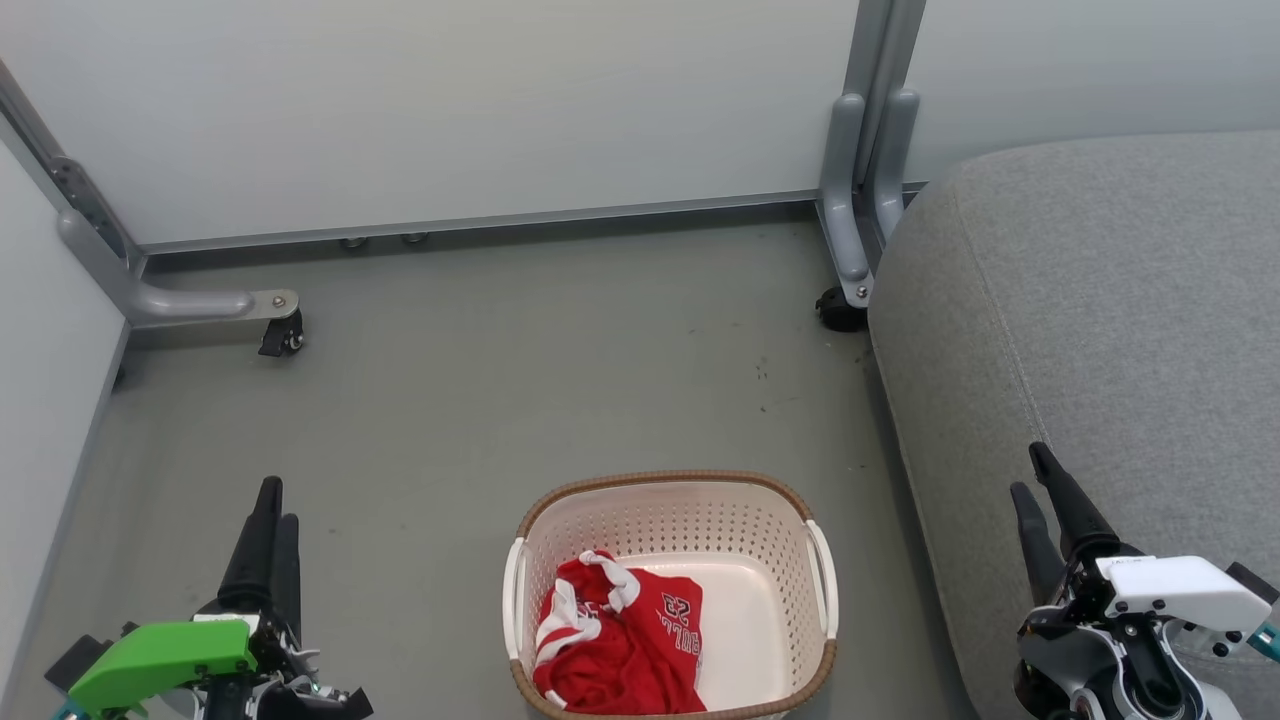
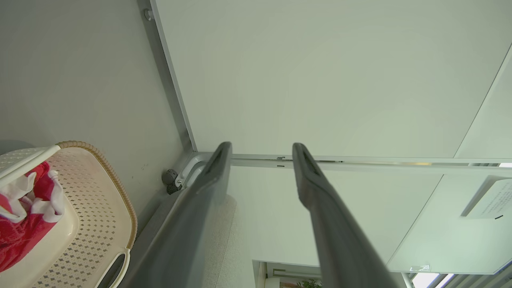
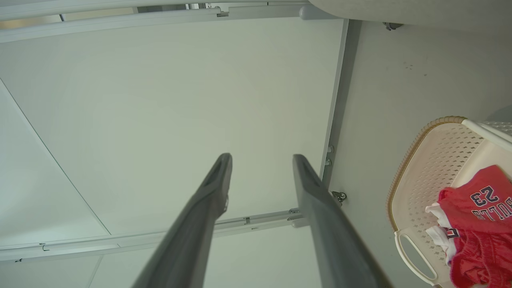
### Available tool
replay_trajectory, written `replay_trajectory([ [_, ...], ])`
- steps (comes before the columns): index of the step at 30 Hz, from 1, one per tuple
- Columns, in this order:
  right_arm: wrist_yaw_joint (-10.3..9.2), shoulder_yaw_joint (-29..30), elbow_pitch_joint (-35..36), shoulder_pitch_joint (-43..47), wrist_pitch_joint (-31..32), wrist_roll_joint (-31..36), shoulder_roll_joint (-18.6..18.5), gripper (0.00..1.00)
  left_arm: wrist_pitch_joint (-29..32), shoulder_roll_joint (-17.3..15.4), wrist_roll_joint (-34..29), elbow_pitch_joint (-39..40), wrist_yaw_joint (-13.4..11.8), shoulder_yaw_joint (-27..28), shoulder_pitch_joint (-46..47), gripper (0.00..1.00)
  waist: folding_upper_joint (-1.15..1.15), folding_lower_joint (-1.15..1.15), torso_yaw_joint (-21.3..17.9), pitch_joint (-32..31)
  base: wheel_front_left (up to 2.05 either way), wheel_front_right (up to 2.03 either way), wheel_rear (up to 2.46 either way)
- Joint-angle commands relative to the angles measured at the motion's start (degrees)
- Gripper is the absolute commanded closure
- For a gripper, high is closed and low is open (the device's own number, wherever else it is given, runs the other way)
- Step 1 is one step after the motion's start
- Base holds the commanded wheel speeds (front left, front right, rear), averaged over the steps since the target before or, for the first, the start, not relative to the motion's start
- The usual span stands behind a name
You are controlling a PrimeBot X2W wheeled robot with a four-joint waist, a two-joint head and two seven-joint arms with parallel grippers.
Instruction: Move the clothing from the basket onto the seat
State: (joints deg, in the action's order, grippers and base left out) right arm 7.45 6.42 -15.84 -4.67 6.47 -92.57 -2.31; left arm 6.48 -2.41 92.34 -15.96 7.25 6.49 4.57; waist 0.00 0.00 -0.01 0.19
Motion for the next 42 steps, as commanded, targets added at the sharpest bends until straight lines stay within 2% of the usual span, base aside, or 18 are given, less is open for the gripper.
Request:
replay_trajectory([
  [1, 0.01, -0.2, 0.8, -0.7, -0.6, 0.2, -0.2, 0.00, -0.6, -0.1, 0.0, 0.7, 0.1, -0.5, 0.8, 0.00, 0.00, 0.00, 0.0, 0.0, 0.00, 0.00, 0.00],
  [11, 0.02, -2.0, 1.6, -1.0, -3.5, 2.1, -0.5, 0.00, -3.4, -0.2, -0.6, 1.7, 0.1, -3.3, 2.2, 0.00, 0.00, 0.00, 0.0, 0.2, 0.00, 0.00, 0.00],
  [17, 0.02, -2.3, 1.9, -1.4, -5.0, 7.5, -0.9, 0.00, -5.0, -0.9, -2.7, 2.9, 0.1, -5.1, 2.8, 0.00, 0.00, 0.00, -0.1, 0.3, 0.00, 0.00, 0.00],
  [42, 0.03, -4.6, 5.6, -0.8, -10.5, 37.8, -1.4, 0.00, -10.5, -0.5, -30.6, 6.9, 0.2, -6.8, 3.1, 0.00, 0.00, 0.00, -0.2, 0.3, 0.00, 0.00, 0.00],
])
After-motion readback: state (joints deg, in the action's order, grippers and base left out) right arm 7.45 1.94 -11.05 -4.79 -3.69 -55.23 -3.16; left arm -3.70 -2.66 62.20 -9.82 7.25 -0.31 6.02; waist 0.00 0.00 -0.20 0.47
